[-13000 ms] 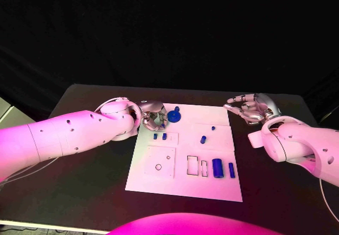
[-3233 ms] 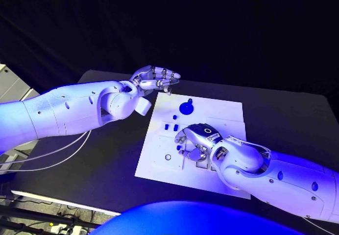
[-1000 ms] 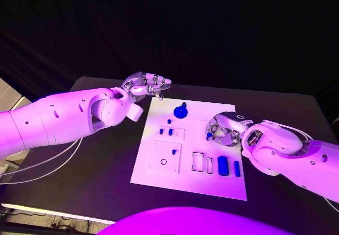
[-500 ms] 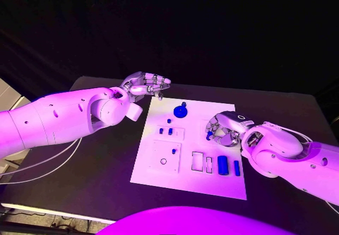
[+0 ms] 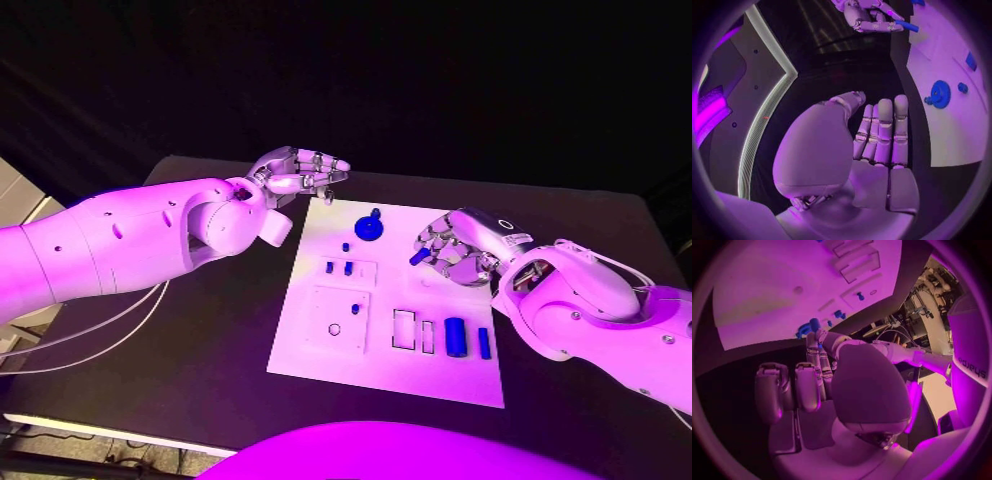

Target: Assemble the parts on the task board

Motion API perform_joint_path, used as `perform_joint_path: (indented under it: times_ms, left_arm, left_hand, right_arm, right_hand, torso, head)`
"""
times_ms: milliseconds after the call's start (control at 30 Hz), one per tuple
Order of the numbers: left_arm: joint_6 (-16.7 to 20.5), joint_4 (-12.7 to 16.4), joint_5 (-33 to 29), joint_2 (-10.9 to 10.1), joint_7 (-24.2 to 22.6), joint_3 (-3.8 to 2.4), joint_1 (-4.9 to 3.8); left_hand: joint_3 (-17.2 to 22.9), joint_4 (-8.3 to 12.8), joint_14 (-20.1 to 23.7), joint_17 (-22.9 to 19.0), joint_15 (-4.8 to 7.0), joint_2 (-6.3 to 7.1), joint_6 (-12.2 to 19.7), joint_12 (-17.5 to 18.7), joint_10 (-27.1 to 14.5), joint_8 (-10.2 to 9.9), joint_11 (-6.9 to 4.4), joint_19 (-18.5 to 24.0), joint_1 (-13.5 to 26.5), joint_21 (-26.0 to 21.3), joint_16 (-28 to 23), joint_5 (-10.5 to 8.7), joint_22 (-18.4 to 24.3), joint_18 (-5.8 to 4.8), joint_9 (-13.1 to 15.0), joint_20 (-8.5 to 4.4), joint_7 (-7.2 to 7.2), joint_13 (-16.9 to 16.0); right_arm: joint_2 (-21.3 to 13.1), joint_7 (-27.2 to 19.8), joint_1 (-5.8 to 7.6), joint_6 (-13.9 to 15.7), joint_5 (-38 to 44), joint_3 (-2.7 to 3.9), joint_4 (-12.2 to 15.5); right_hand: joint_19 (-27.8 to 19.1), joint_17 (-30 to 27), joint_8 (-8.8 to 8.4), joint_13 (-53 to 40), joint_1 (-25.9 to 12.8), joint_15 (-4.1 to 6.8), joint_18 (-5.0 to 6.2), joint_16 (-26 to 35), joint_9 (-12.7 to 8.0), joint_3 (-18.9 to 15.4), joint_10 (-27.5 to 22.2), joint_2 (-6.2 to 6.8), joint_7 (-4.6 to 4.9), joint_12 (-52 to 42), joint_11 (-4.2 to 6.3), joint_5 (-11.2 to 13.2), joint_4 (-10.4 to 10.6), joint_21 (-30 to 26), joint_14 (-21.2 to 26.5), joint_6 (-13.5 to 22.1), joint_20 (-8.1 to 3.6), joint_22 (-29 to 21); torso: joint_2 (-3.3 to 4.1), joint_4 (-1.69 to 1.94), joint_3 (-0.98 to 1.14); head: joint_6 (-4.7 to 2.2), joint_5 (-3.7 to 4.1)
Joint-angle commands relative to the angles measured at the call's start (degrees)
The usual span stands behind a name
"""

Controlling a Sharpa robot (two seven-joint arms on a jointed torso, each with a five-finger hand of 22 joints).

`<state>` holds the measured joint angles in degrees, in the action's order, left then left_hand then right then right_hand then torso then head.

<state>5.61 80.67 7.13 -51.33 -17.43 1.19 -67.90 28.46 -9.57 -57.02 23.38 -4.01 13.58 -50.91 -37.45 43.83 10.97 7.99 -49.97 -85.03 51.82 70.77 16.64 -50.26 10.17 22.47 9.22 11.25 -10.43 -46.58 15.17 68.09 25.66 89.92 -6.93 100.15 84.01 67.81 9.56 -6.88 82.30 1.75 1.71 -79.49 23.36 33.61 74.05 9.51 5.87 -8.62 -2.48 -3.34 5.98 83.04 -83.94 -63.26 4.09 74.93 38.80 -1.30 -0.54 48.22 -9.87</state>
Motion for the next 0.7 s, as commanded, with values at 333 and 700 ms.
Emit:
perform_joint_path:
  times_ms: [333,700]
  left_arm:
    - [-1.08,-0.15,-0.62,0.63,-0.51,-0.01,0.14]
    - [-1.31,-0.26,-0.79,1.17,-0.44,0.02,0.16]
  left_hand:
    - [0.24,0.23,-0.39,-0.08,0.17,-0.20,0.22,0.01,-0.37,0.31,0.10,-0.34,0.51,-0.21,-0.35,0.04,0.07,0.39,0.07,0.12,-0.02,0.05]
    - [0.24,0.23,-0.39,-0.08,0.17,-0.20,0.22,0.01,-0.37,0.31,0.10,-0.34,0.51,-0.21,-0.35,0.04,0.07,0.39,0.07,0.12,-0.02,0.05]
  right_arm:
    - [6.75,-3.89,-3.00,2.30,-2.07,-0.40,2.73]
    - [12.56,-4.69,-6.07,-0.77,-1.73,-1.35,0.96]
  right_hand:
    - [4.03,-0.17,3.02,-0.15,-0.89,0.44,-0.32,-0.27,5.65,0.32,0.40,0.03,0.16,0.44,0.34,-0.08,-0.49,0.01,-1.93,0.01,-0.40,12.81]
    - [3.91,-0.42,3.06,-0.22,-1.18,0.41,-0.24,-0.15,5.85,0.65,0.34,-0.06,0.23,0.70,0.29,-0.08,-0.90,-0.41,-1.87,0.24,-0.39,12.69]
  torso:
    - [0.10,0.00,0.05]
    - [0.11,0.02,-0.08]
  head:
    - [0.18,-1.31]
    - [0.55,-2.32]
